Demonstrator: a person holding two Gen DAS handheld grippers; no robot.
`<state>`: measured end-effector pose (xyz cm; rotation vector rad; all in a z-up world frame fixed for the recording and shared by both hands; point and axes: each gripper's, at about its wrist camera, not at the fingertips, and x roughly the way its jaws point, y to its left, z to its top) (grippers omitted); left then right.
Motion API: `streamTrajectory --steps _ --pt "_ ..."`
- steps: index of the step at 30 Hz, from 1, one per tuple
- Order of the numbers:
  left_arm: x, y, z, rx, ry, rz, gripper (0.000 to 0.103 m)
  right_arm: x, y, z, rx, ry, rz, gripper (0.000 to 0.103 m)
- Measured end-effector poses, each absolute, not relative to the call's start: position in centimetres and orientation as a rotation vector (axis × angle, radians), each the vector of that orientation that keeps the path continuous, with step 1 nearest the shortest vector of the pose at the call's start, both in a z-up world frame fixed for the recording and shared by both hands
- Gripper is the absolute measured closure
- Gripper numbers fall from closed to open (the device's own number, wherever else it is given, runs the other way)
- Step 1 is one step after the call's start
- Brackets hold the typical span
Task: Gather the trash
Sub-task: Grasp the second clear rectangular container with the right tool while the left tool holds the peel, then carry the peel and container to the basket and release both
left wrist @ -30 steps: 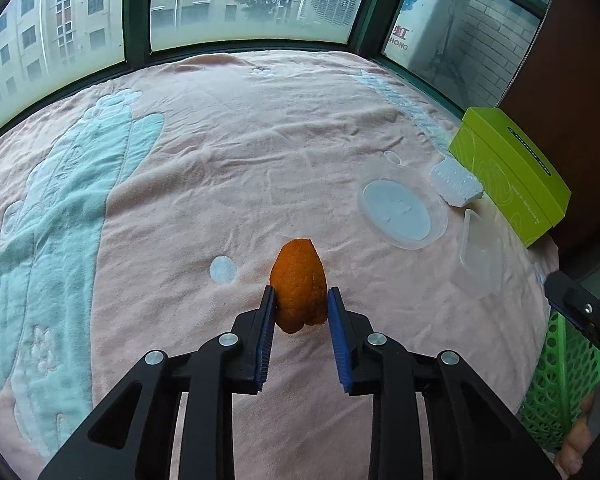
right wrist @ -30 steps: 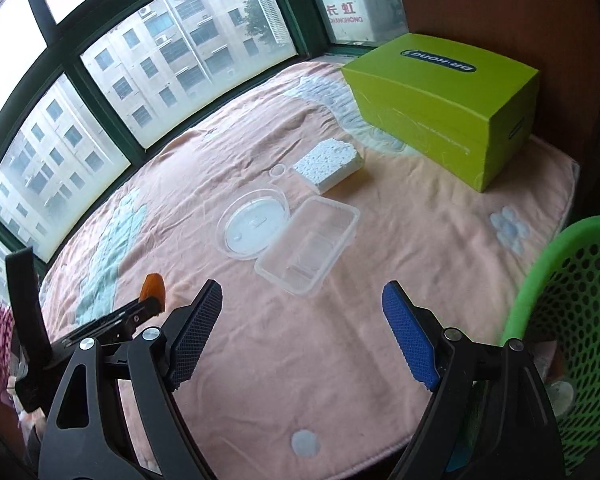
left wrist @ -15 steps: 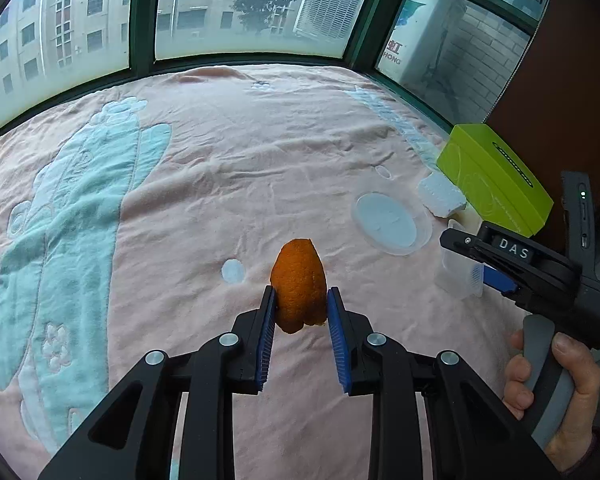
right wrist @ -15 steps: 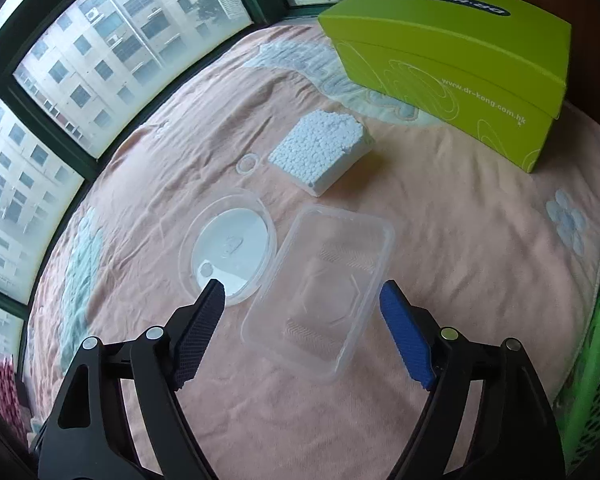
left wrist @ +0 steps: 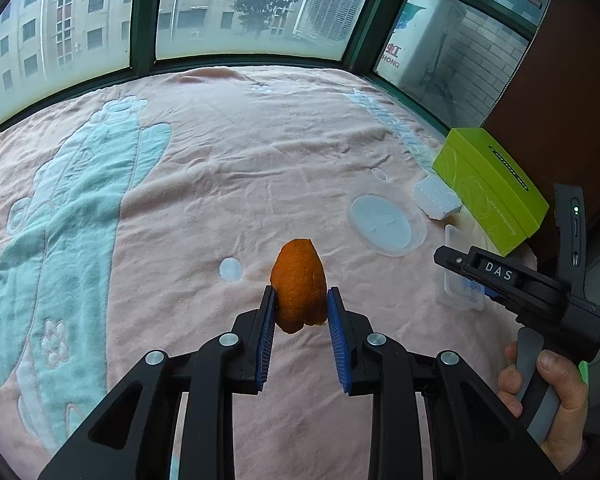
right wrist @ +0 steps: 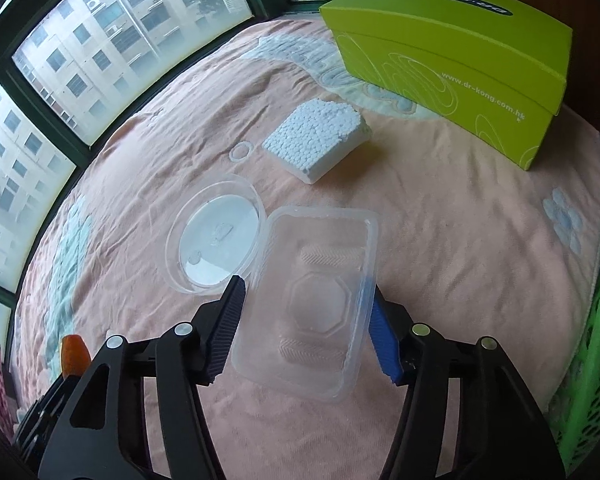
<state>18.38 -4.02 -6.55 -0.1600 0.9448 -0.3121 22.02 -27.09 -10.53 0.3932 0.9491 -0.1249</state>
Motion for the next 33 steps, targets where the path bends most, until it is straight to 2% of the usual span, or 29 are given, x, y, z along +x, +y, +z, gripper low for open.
streamTrajectory --steps 18,33 --pt "15.3 -7.2 -3.5 -0.147 0.884 -0.373 0.078 14.5 -26.7 -5.6 0.241 0.809 -0.069 0.046" --pt "11.9 -13.8 -1.3 -0.098 0.855 -0.513 0.078 6.7 -31.8 -3.6 0.243 0.739 -0.172 0.046"
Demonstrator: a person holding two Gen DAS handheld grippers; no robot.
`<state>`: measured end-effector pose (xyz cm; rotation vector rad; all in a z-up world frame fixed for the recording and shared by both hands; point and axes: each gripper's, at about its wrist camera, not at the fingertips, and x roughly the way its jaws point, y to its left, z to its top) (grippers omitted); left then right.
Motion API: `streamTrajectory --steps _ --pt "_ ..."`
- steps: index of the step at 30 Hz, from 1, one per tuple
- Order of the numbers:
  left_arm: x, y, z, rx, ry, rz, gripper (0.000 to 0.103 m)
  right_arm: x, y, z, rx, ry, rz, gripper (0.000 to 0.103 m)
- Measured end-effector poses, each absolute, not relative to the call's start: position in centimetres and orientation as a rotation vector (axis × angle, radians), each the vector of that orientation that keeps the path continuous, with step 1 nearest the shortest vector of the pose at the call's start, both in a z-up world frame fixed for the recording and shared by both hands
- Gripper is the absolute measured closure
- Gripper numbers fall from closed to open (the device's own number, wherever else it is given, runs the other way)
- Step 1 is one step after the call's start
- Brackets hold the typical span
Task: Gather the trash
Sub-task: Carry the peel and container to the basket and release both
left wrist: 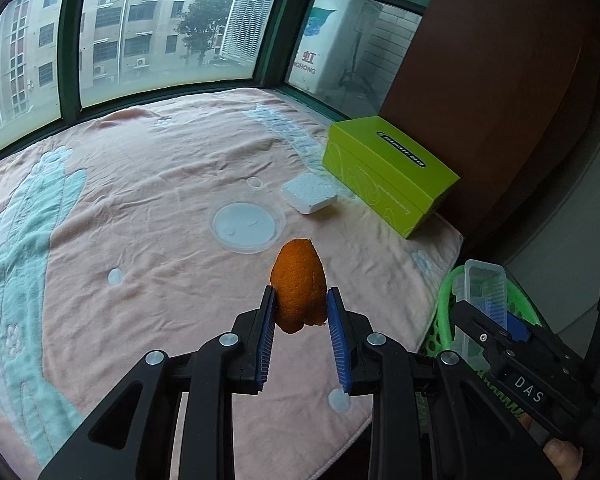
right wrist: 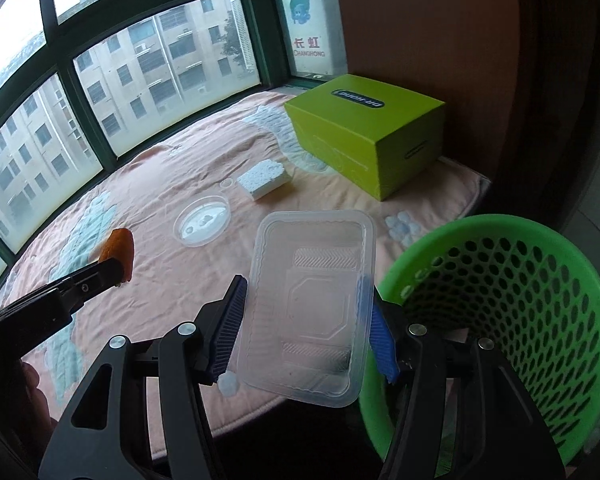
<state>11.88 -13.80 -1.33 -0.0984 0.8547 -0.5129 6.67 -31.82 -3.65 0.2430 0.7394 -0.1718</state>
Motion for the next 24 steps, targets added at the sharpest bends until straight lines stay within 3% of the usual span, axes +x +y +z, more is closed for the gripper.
streamTrajectory --steps 24 --pt "7.2 -24.4 1.1 0.018 0.827 -0.732 0.078 -2.9 -41.3 -5.0 0.318 0.739 -0.396 0.046"
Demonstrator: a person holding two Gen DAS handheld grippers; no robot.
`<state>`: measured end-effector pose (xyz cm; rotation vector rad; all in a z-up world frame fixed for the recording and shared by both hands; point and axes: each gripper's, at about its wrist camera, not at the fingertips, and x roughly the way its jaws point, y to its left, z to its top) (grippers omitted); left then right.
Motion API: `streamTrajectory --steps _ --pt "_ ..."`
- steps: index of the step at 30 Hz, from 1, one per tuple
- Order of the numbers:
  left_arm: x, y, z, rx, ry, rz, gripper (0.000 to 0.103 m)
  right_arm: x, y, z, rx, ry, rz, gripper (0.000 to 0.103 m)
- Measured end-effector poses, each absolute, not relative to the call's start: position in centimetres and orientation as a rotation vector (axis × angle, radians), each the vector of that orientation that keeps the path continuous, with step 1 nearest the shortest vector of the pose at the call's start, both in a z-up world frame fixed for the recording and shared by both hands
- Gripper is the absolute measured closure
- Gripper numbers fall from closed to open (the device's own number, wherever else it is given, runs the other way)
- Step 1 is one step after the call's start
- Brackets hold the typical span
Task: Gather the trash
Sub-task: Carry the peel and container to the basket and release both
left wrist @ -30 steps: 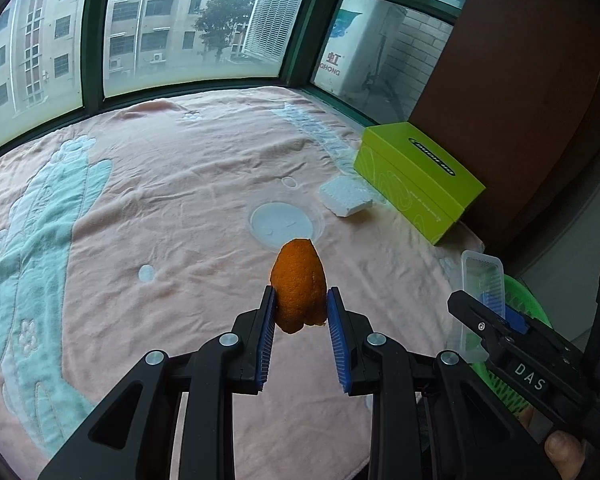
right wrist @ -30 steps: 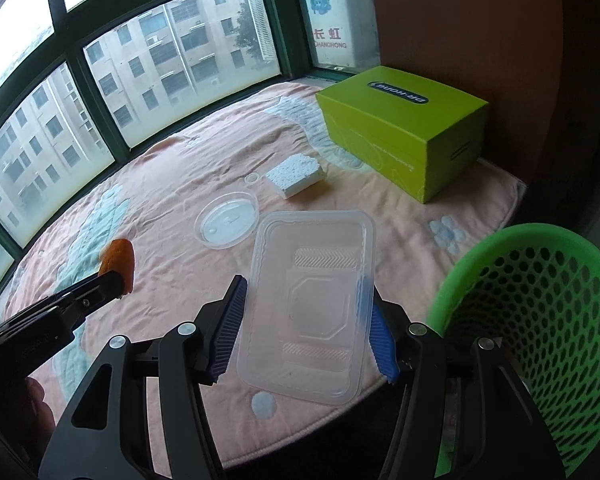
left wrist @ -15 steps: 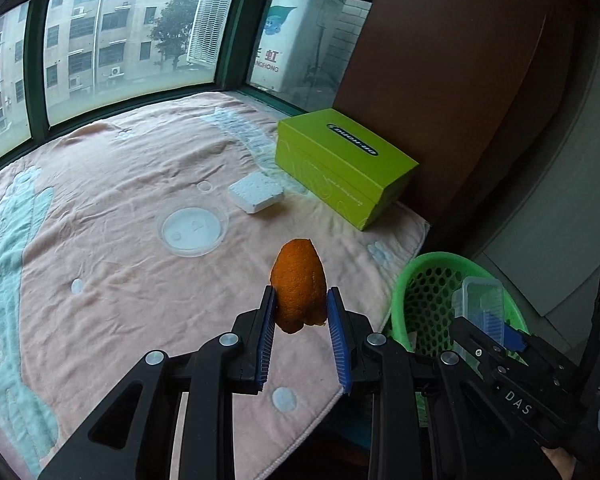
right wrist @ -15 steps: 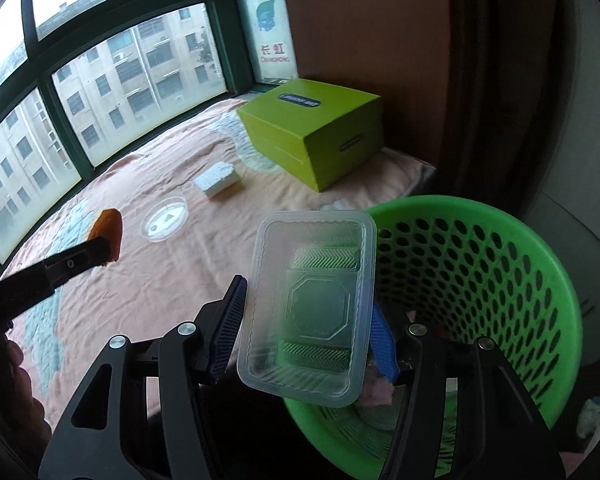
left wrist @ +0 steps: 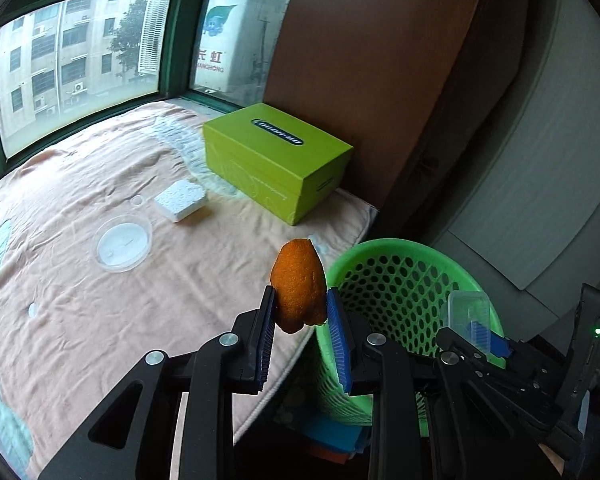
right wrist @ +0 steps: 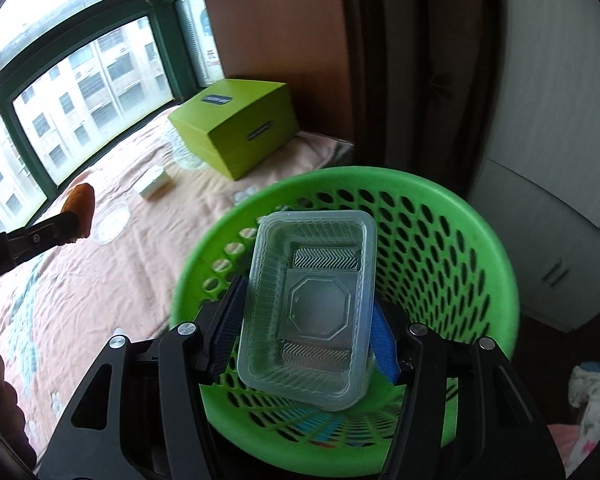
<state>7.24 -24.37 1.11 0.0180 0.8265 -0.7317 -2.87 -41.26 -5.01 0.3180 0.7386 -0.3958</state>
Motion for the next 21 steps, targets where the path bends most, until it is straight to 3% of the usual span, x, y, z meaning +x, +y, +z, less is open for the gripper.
streamTrajectory --steps 2,6,21 --pt "7.0 -25.0 1.2 0.023 0.827 -0.741 0.078 -3.2 -41.7 -5.2 0.325 0.741 -0.402 0.045" --pt "6.6 -26.0 1.1 0.034 0.831 -0.759 0.078 -3.8 -42.4 -5.3 0.338 0.728 -0.418 0.035" --pt "4.9 -29.9 0.4 0.093 0.859 -0.83 0.078 -7.2 -44.1 -3.6 0.33 0.646 -0.5 0.029"
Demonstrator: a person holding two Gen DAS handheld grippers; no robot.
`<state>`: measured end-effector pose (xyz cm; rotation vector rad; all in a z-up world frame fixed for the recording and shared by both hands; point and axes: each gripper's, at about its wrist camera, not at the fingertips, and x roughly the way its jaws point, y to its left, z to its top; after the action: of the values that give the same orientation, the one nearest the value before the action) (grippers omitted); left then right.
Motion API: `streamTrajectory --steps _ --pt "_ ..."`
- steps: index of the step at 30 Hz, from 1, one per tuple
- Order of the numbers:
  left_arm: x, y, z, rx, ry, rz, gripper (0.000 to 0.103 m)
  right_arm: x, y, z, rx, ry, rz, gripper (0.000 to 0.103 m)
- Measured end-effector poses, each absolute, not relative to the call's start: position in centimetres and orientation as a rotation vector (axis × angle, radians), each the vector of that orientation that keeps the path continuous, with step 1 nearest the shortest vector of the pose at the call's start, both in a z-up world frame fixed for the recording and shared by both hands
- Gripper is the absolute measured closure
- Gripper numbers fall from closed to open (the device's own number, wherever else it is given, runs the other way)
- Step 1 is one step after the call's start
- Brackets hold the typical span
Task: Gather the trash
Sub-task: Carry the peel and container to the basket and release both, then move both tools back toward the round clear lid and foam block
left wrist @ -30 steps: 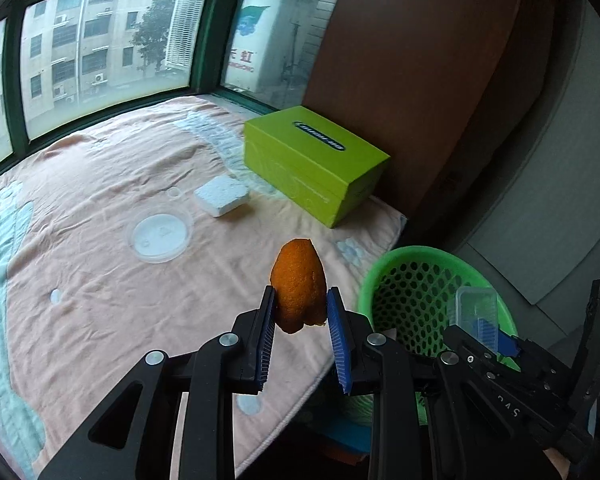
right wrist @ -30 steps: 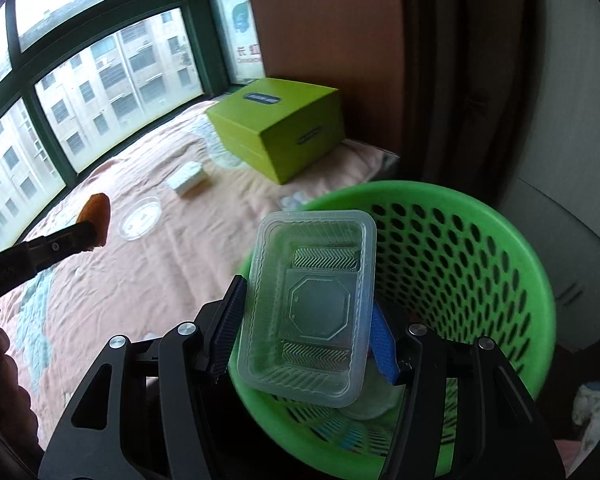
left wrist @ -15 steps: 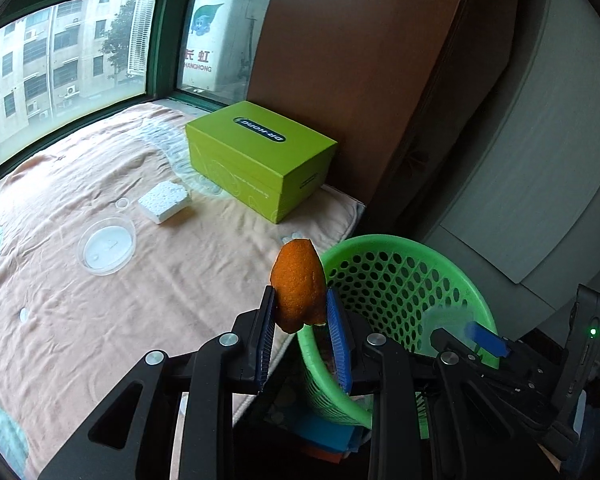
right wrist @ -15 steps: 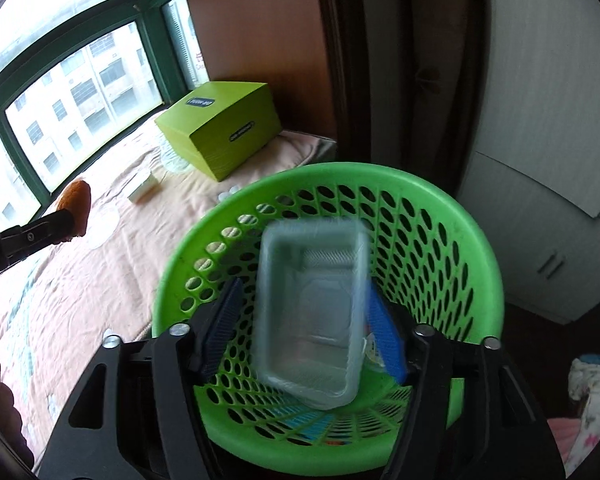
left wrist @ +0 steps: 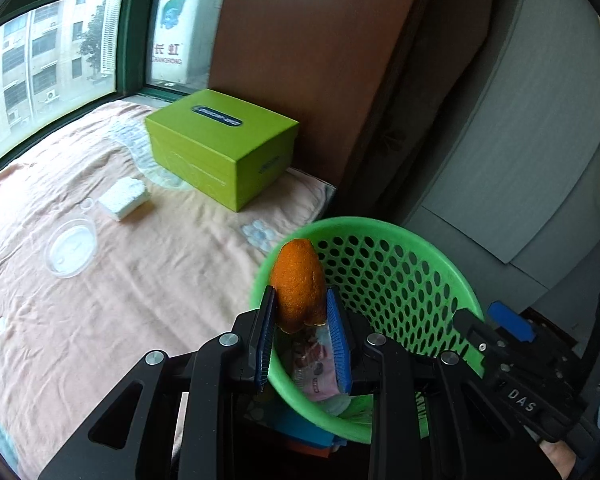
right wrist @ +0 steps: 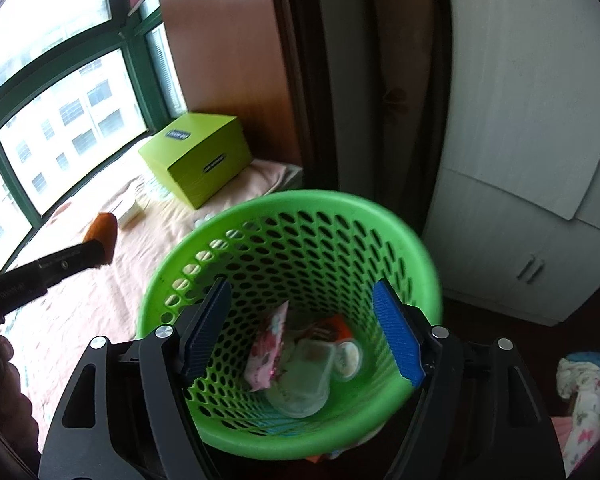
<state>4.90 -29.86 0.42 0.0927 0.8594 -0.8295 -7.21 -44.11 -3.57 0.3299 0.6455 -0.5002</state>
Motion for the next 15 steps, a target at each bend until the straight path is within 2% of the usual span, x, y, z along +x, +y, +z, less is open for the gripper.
streamTrajectory --steps 12,14,15 --pt "3.4 -32.7 -1.3 0.147 0.91 -0.889 0.075 -8.7 -45.6 -3.7 0.366 0.627 -0.53 0.028" --pt "3.3 -32.8 -1.5 0.148 0.919 -0.892 0.062 -8.7 -45.6 -3.7 0.367 0.627 -0.526 0.028" --pt "3.3 -32.8 -1.5 0.147 0.916 -0.891 0.061 -8.6 -45.6 -3.7 0.366 0.627 -0.525 0.028"
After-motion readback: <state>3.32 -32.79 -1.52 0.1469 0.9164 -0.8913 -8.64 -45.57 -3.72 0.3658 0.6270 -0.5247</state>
